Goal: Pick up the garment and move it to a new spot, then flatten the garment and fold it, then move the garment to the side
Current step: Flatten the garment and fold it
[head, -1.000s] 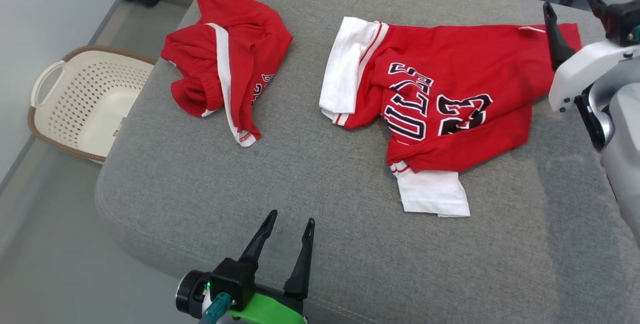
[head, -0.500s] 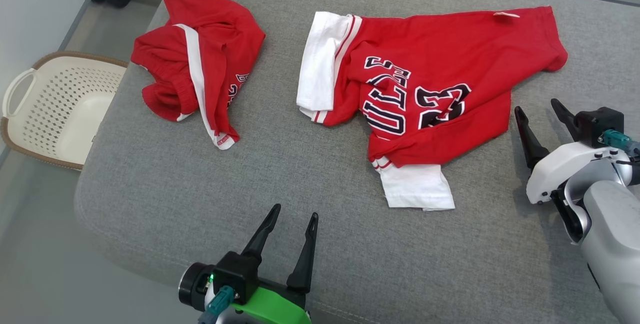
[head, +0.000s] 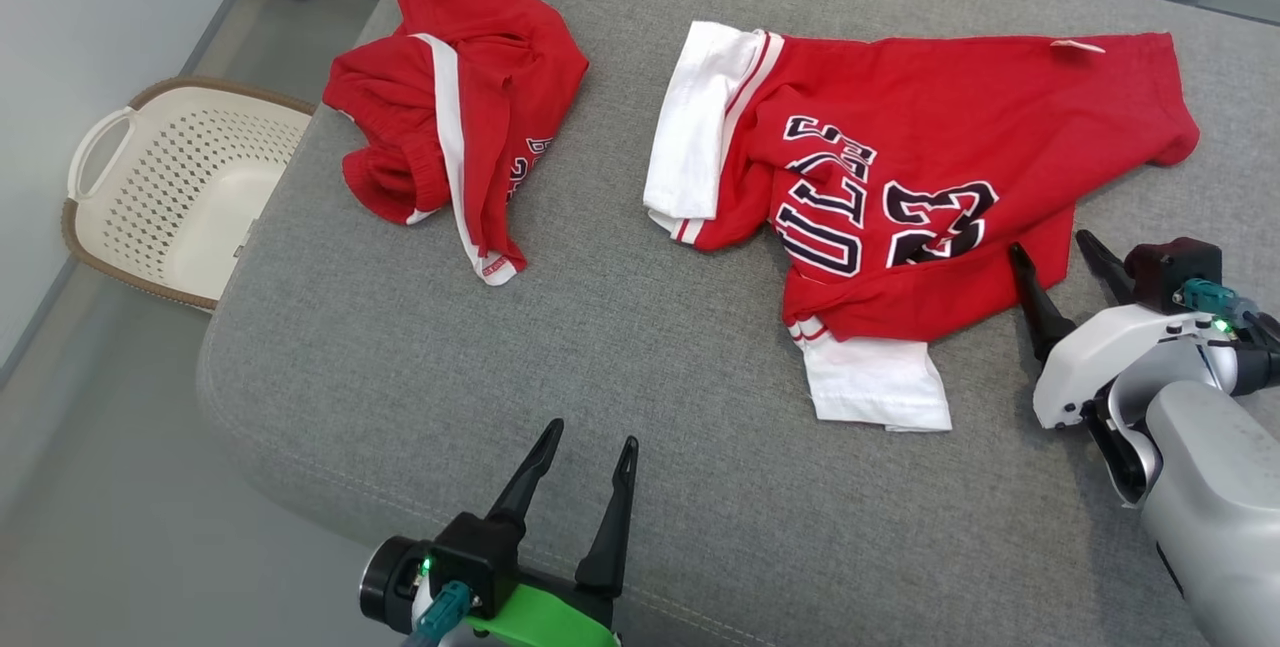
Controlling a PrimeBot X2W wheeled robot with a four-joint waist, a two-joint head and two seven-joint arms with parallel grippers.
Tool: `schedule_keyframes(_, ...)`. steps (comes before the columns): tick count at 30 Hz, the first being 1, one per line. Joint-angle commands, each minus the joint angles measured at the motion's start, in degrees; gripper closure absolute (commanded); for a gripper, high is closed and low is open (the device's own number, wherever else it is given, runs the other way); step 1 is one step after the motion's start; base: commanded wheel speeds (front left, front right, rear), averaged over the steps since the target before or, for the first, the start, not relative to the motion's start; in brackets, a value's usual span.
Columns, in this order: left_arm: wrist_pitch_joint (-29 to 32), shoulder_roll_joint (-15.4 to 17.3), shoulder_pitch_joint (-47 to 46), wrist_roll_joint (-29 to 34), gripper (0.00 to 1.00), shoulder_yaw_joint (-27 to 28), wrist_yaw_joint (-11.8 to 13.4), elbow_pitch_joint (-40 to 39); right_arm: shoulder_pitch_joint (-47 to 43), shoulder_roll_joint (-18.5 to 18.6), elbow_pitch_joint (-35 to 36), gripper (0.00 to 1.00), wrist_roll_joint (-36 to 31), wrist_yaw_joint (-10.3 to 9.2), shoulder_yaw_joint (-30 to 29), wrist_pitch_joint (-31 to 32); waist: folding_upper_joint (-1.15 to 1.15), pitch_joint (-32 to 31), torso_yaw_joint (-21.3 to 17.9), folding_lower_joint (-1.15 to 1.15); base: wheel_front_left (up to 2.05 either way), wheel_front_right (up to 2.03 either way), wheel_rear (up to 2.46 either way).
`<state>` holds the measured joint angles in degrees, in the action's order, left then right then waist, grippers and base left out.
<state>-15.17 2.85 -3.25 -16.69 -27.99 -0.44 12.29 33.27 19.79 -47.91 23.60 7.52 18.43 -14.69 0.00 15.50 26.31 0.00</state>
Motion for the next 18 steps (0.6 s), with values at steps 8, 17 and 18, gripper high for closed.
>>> schedule_keyframes(8, 0.0, 0.1, 0.2, 1.6, 0.00, 0.5, -0.5, 0.0, 1.2, 0.6, 1.9, 1.00, 1.3, -0.06, 1.1, -0.5, 0.00, -1.2, -2.2, 0.00, 0.00, 0.00, 0.00)
schedule_keyframes(17, 0.0, 0.1, 1.2, 2.1, 0.00, 2.3, -1.2, 0.9, -6.8, 1.8, 16.7, 1.00, 1.0, -0.06, -3.1, -0.5, 0.00, -6.2, -9.0, 0.00, 0.00, 0.00, 0.00)
schedule_keyframes(18, 0.0, 0.1, 1.4, 2.2, 0.00, 2.8, -1.3, 1.0, -8.1, 1.7, 18.4, 1.00, 1.0, -0.06, -3.5, -0.5, 0.00, -6.9, -10.1, 0.00, 0.00, 0.00, 0.00)
